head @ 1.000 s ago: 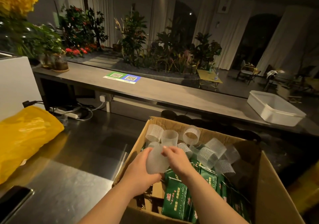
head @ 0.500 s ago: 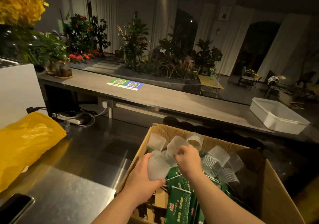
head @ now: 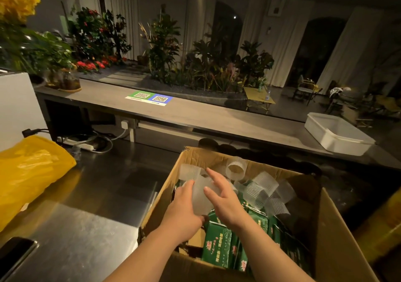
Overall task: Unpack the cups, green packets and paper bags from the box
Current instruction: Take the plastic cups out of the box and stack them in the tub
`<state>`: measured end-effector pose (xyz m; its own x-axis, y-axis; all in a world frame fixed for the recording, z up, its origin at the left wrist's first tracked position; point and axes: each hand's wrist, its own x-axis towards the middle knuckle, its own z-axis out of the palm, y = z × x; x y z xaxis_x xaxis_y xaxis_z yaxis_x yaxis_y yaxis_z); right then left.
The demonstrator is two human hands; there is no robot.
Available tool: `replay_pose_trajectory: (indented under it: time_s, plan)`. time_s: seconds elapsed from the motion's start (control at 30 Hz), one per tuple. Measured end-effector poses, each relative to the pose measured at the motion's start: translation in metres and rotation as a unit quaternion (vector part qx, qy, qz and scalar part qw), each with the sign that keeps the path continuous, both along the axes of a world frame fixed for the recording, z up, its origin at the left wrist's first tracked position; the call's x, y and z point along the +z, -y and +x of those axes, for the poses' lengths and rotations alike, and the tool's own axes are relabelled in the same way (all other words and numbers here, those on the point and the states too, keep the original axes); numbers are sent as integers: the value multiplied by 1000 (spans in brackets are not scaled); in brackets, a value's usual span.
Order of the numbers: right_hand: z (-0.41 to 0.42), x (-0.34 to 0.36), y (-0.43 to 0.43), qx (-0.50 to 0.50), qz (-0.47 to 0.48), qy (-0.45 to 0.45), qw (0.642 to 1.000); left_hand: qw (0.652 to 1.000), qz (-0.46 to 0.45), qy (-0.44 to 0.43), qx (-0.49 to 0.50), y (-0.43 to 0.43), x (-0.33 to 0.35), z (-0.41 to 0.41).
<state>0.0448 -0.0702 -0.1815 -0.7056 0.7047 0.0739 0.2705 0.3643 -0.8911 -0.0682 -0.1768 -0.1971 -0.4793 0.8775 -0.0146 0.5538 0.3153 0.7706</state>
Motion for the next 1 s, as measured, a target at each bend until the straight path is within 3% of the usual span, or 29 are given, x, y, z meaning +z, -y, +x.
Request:
replay_pose_trajectory:
  time_s: [0.1, 0.17, 0.2, 0.3, 0.37, 0.47, 0.57, 0.67, 0.73, 0.87, 1.0]
  plan:
    - [0, -3, 7, 56, -37, 46, 997, 999, 6, 18, 38, 0, -6, -1]
    - [-1, -7, 6, 79, -80, 26, 993, 998, 8, 21, 62, -1, -8, -4]
    - [-5, -7, 3, 56, -92, 0, 994, 997, 11, 23, 74, -1, -10, -5]
    - [-31, -8, -19, -137, -106, -52, 984, 993, 22, 17, 116, -3, -11, -4]
    - [-50, -11, -38, -165, -64, 16, 984, 988, 32, 17, 148, -3, -11, -6]
    - [-81, -13, -56, -69, 18, 127, 989, 987, 19, 20, 160, -2, -13, -10]
    - [-100, -5, -61, -25, 18, 181, 983, 988, -6, 30, 149, -6, -11, -13]
    - [-103, -14, -66, -52, 62, 221, 972, 989, -33, 35, 141, -8, -11, -16]
    - [-95, -17, -65, -90, 76, 166, 979, 990, -20, 38, 138, -6, -13, -16]
    - [-65, -2, -46, -129, 12, -7, 991, 991, -5, 37, 132, -4, -15, -15]
    - [-29, 10, -20, -47, -7, -25, 999, 995, -2, 21, 99, -2, -13, -10]
